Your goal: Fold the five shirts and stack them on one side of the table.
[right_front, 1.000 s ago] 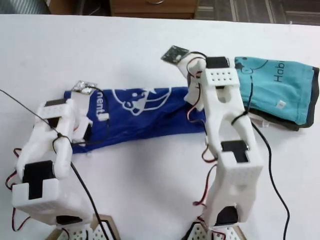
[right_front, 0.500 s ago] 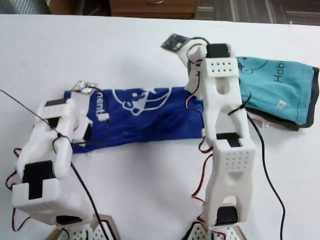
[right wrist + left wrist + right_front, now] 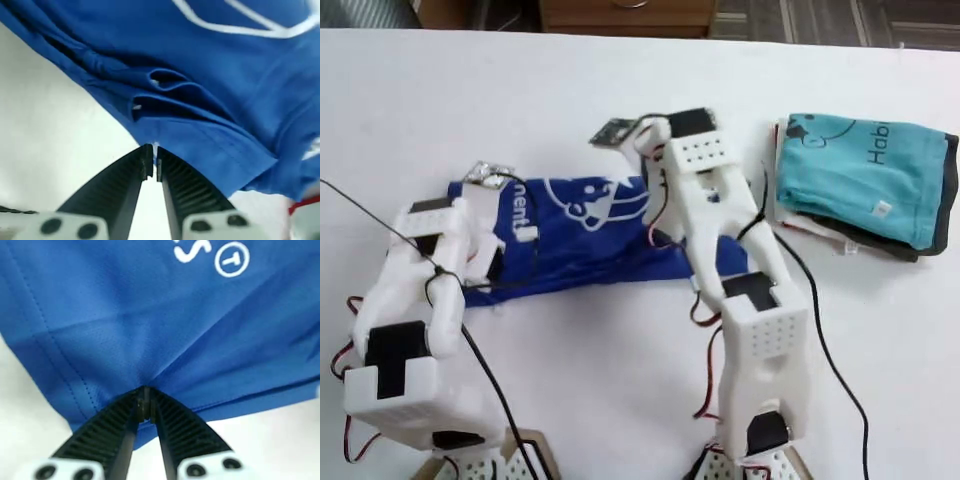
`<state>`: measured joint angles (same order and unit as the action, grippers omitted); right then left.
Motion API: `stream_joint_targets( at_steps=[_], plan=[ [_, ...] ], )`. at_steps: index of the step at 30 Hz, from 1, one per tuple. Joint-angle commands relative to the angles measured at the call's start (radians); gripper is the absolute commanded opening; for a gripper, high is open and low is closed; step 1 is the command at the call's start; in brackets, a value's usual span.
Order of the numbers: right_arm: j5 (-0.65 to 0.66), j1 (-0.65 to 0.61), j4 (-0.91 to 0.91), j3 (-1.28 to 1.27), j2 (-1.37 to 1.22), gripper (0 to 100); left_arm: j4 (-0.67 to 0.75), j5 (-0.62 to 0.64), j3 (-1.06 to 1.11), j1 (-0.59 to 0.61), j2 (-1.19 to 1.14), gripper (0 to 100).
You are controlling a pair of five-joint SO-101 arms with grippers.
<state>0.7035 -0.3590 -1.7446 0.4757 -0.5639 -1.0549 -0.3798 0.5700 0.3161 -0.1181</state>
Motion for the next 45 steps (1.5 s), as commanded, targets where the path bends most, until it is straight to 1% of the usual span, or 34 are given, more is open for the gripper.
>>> stream_joint_targets(
  at_steps=[1,4,9,15,20,26,30,36,38,40,42,45],
  plan=[
    [-0.041,-0.042,0.013,-0.028,0.104,2.0,0.035,-0.003,-0.001,0.026,-0.002,3],
    [-0.055,-0.062,0.076,-0.035,0.102,2.0,0.035,-0.003,-0.001,0.026,-0.002,3],
    [-0.176,-0.087,0.200,-0.035,0.058,2.0,0.035,-0.003,-0.001,0.026,-0.002,3],
    [-0.218,-0.097,0.282,-0.034,-0.061,2.0,0.035,-0.003,-0.001,0.026,-0.002,3],
    [-0.224,-0.097,0.326,-0.026,-0.094,2.0,0.035,-0.003,-0.001,0.026,-0.002,3],
    [-0.224,-0.087,0.286,0.025,-0.018,2.0,0.035,-0.003,-0.001,0.026,-0.002,3],
    [-0.224,-0.068,0.231,0.028,0.117,2.0,0.035,-0.003,-0.001,0.026,-0.002,3],
    [-0.224,-0.038,0.102,0.018,0.341,2.0,0.035,-0.003,-0.001,0.026,-0.002,3],
    [-0.224,-0.027,0.094,-0.034,0.412,2.0,0.035,-0.003,-0.001,0.026,-0.002,3],
    [-0.224,-0.007,0.120,-0.138,0.489,2.0,0.035,-0.003,-0.001,0.026,-0.002,3],
    [-0.224,0.019,0.194,-0.296,0.572,2.0,0.037,-0.003,-0.001,0.026,-0.002,3],
    [-0.235,0.074,0.372,-0.594,0.713,2.0,0.037,-0.003,-0.001,0.026,-0.002,3]
  ],
)
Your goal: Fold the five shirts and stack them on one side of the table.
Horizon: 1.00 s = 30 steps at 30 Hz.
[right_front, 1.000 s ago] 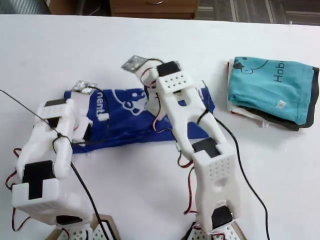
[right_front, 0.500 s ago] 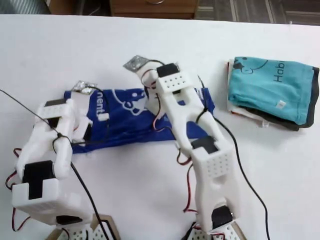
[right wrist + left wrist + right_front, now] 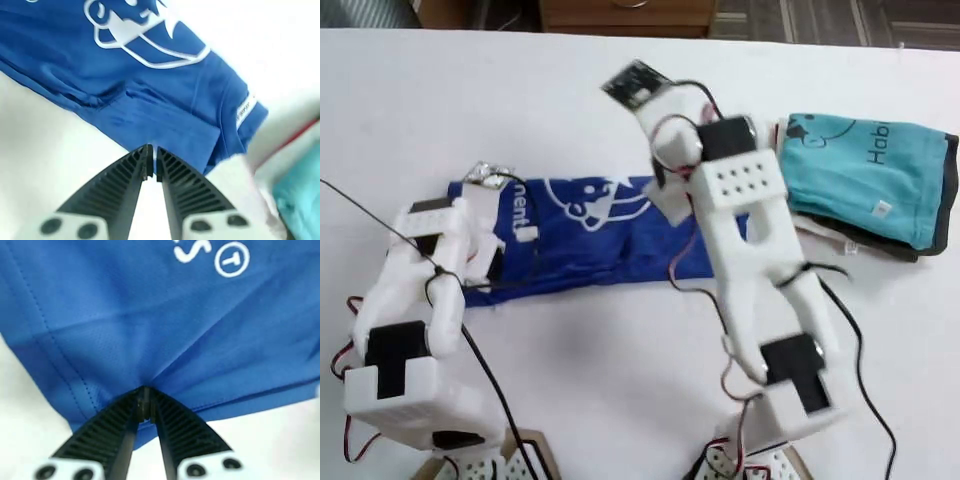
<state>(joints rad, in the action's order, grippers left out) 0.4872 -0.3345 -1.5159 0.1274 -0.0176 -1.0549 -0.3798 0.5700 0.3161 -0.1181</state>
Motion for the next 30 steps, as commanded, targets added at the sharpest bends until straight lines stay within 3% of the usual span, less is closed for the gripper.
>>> stream_joint_targets(
  at_steps=[1,8,19,25,30],
  plan=[
    [-0.037,0.074,0.209,-0.353,0.214,2.0,0.037,-0.003,-0.001,0.026,-0.002,3],
    [-0.063,0.249,0.616,-0.945,0.410,2.0,0.037,-0.003,-0.001,0.026,-0.003,3],
    [-0.101,0.328,1.038,-1.277,0.432,2.0,0.037,-0.003,-0.001,0.026,-0.003,3],
    [-0.158,0.386,1.026,-1.246,0.486,1.9,0.037,-0.003,-0.001,0.026,-0.003,3],
    [-0.167,0.392,0.835,-1.051,0.558,1.9,0.038,-0.003,-0.001,0.026,-0.003,3]
  ],
)
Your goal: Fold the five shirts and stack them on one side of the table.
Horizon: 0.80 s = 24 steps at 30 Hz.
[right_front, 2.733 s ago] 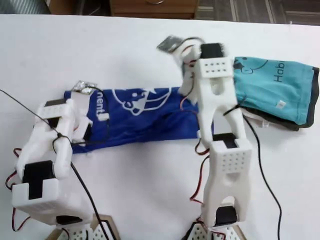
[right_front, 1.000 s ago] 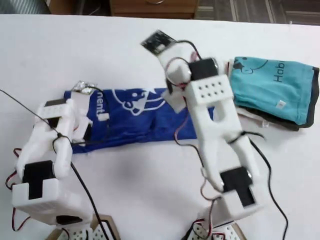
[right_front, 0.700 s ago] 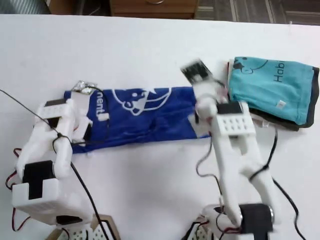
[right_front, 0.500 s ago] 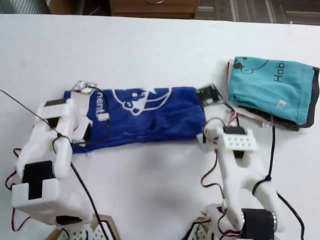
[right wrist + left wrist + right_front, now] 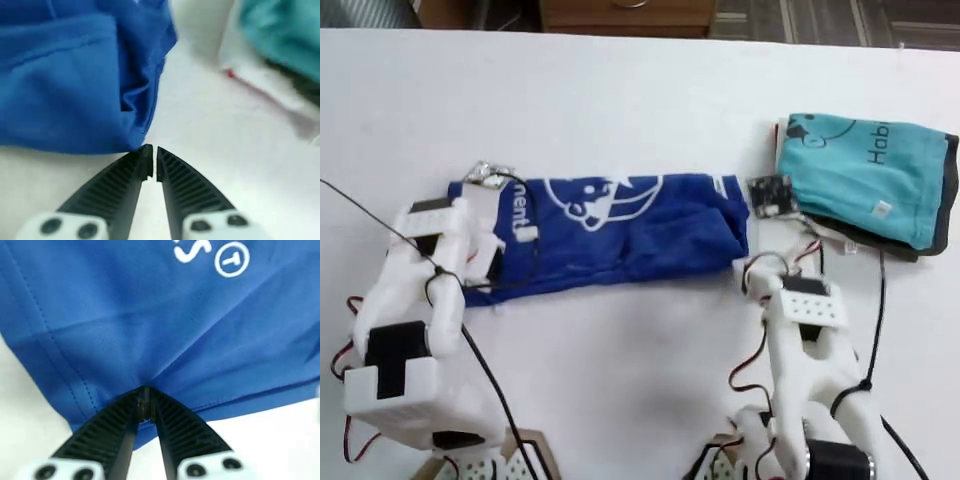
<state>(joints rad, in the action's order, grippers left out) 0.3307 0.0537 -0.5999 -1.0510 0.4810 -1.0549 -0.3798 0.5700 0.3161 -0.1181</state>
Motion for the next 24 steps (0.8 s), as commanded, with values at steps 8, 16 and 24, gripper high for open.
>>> stream_joint_targets(
  at_steps=[8,16,24],
  plan=[
    [-0.097,-0.073,-0.097,0.322,-0.116,1.9,0.038,-0.003,-0.001,0.026,-0.003,3],
    [-0.091,-0.134,-0.038,0.330,-0.372,1.9,0.038,-0.002,-0.001,0.026,-0.003,3],
    [-0.091,-0.097,-0.064,0.331,-0.407,1.9,0.038,-0.002,-0.001,0.026,-0.003,3]
  ],
)
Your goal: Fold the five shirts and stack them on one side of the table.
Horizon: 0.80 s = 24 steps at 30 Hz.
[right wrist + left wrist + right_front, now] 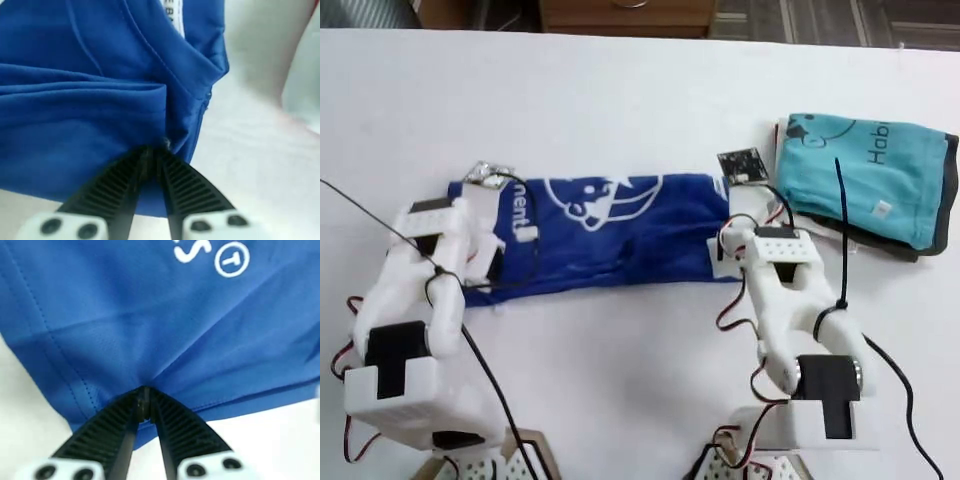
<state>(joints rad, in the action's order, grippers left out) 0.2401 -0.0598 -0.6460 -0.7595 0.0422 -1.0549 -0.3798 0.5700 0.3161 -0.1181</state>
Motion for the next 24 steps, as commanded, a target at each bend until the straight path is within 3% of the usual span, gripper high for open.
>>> stream_joint_targets(
  at_steps=[1,7,14,19,24],
  plan=[
    [-0.003,0.013,-0.025,0.040,0.058,1.9,0.038,-0.002,-0.001,0.026,-0.003,3],
    [-0.003,0.015,-0.099,0.040,0.314,1.9,0.038,-0.002,-0.001,0.026,-0.003,3],
    [0.000,0.035,-0.308,0.002,0.565,2.1,0.038,-0.002,-0.001,0.026,-0.003,3],
    [0.078,0.120,-0.255,-0.195,0.584,2.2,0.038,-0.002,-0.001,0.026,-0.003,3],
    [0.144,0.232,-0.031,-0.451,0.595,2.0,0.040,-0.002,-0.001,0.026,-0.002,3]
  ],
)
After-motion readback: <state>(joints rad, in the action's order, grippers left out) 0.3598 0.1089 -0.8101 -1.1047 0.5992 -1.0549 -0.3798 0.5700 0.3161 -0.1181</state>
